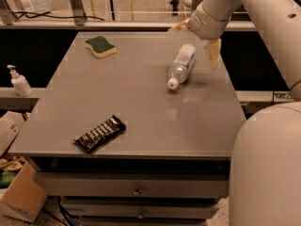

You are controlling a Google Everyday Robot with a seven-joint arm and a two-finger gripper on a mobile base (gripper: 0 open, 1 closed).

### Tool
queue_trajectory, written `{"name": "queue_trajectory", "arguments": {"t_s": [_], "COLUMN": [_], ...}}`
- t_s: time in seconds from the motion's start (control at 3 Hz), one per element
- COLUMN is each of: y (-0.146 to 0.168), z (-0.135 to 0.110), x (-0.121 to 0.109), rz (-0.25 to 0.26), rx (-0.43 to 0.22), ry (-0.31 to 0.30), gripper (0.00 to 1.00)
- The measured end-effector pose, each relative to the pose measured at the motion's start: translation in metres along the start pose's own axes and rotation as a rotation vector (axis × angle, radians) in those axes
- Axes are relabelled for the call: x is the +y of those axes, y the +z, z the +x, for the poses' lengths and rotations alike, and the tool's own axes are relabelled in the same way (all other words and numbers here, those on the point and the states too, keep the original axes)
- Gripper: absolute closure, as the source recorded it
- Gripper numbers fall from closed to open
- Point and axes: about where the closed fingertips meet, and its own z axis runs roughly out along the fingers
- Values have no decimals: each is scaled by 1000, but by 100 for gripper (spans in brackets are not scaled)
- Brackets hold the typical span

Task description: Move blue plastic bottle near rxbar chocolate

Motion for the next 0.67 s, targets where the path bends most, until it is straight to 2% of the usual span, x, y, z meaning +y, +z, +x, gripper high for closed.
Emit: {"name": "queue_trajectory", "arguments": {"t_s": [0.67], "y": [25], "z": [12], "x": [14], "rz": [-60], "rx": [18], "ry": [-12], "gripper": [0]}}
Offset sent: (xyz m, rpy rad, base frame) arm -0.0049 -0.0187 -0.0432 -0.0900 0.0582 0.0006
